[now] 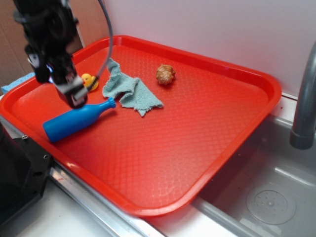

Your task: Grab the blue bottle.

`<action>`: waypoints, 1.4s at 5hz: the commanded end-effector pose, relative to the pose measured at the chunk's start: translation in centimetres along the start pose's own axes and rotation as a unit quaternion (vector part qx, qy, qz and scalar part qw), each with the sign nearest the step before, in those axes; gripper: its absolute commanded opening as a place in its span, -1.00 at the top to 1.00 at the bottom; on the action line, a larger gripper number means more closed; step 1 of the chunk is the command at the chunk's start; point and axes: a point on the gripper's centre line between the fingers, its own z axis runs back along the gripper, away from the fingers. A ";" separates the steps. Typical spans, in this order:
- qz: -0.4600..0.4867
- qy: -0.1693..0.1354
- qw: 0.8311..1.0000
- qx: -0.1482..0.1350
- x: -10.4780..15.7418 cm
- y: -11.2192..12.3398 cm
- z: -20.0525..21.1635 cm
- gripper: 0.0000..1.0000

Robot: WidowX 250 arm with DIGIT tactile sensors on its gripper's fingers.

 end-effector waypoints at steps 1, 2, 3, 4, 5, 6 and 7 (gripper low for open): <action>-0.023 0.025 0.999 0.005 -0.1 -0.1 -3.6 -1.00; -0.023 0.042 0.999 0.012 -0.2 -0.1 -4.8 -1.00; -0.026 0.044 0.998 0.021 -0.2 -0.1 -5.2 0.10; -0.023 0.046 0.998 0.025 -0.3 -0.2 -5.6 1.00; -0.023 0.048 0.998 0.013 -0.3 -0.2 -4.9 1.00; -0.022 0.041 0.999 -0.018 0.4 0.0 -2.2 1.00; 0.032 0.030 0.999 -0.023 1.4 0.4 1.8 1.00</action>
